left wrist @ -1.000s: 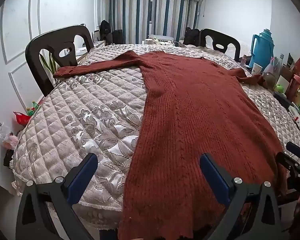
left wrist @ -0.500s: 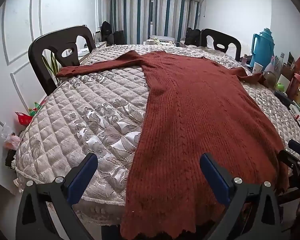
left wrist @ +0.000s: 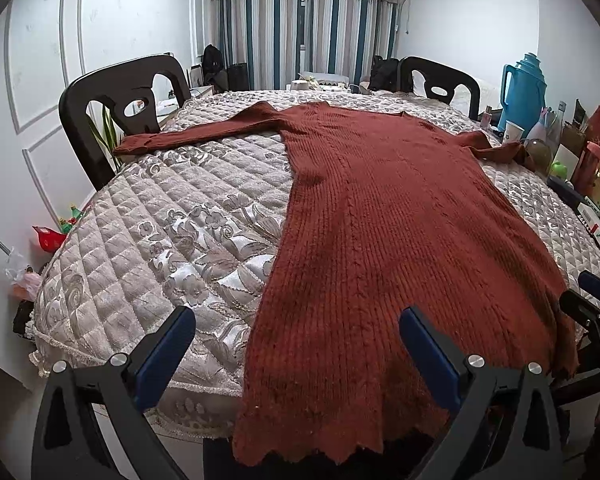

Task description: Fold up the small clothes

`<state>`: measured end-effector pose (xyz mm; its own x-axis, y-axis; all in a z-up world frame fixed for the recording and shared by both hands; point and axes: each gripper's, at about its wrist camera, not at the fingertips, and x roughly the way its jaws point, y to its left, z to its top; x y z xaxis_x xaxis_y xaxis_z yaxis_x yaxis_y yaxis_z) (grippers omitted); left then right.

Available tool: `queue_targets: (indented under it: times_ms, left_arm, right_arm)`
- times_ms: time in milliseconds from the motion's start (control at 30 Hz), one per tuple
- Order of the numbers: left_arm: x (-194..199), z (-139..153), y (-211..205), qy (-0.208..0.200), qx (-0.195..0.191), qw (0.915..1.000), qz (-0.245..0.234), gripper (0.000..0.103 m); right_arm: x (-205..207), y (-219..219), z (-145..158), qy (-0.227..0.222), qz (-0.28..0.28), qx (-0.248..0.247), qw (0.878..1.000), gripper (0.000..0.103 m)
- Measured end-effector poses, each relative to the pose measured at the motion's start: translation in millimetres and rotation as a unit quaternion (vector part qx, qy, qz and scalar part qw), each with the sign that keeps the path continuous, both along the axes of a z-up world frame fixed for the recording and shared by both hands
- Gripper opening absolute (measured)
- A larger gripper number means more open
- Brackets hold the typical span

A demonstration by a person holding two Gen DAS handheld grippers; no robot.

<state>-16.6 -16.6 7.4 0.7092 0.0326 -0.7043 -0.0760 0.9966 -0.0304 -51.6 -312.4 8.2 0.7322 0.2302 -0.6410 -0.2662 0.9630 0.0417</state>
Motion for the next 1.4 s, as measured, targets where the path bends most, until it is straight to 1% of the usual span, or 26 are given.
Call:
queue_targets:
  times_ms: [33, 100, 467, 500, 533, 1167, 1200, 1400]
  left_arm:
    - [1.7, -0.1, 0.0, 0.001, -0.001, 1.0, 0.0, 0.103]
    - [-8.5, -1.8, -3.3, 0.0, 0.0, 1.0, -0.002, 0.103]
    - [1.1, -0.3, -4.3, 0.003, 0.003, 1.0, 0.001, 0.103]
    - [-9.3, -4.6, -0.7, 0.0, 0.002, 1.0, -0.002, 0.103]
    - [-9.6, -4.5, -0.7, 0.0, 0.002, 1.0, -0.003, 0.103]
    - [-0.5, -3.1, 3.7, 0.001, 0.006, 1.0, -0.003, 0.103]
    - [-10.4, -4.8, -0.9, -0.002, 0.007, 1.0, -0.005, 0.103]
    - [-9.0, -4.3, -0.9, -0.002, 0.007, 1.0, -0.005, 0.103]
  right_arm:
    - [0.1, -0.3, 0.0, 0.0, 0.0, 0.001, 1.0, 0.07]
    - [-1.3, 0.0, 0.1, -0.001, -0.001, 0.0, 1.0, 0.07]
    - [-2.3, 1.0, 1.8, -0.004, -0.001, 0.001, 1.0, 0.07]
    - [-2.5, 1.2, 2.0, -0.004, -0.001, 0.001, 1.0, 0.07]
    - [-2.5, 1.1, 2.1, -0.005, -0.001, 0.002, 1.0, 0.07]
    - [-2.9, 2.0, 3.2, -0.009, 0.001, 0.007, 1.0, 0.07]
    - [-3.2, 2.0, 3.4, -0.012, 0.001, 0.008, 1.0, 0.07]
    - [-3.3, 1.6, 4.2, -0.015, 0.001, 0.01, 1.0, 0.07]
